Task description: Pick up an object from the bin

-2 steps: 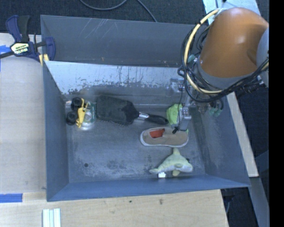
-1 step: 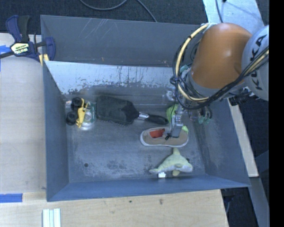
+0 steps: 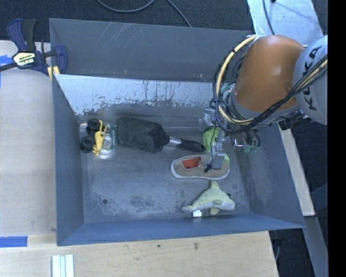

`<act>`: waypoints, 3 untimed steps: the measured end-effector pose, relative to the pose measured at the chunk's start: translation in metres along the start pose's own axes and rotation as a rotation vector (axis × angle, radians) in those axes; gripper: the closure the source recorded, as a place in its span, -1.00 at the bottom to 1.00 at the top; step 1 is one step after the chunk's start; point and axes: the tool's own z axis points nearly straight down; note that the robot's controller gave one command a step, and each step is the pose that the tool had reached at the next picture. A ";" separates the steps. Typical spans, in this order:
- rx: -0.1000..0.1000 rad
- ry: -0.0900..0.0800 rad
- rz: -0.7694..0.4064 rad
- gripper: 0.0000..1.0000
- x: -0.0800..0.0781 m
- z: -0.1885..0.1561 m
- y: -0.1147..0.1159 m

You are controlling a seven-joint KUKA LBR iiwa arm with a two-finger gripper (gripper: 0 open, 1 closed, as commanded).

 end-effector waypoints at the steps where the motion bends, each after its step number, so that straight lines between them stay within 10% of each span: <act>1: 0.002 -0.009 0.048 -1.00 -0.008 0.032 0.003; 2: 0.000 -0.016 0.116 1.00 -0.013 0.098 0.023; 3: 0.001 -0.016 0.116 1.00 -0.013 0.098 0.023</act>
Offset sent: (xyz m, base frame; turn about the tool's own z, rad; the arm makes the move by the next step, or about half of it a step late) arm 0.0102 0.0246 -0.1037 0.1155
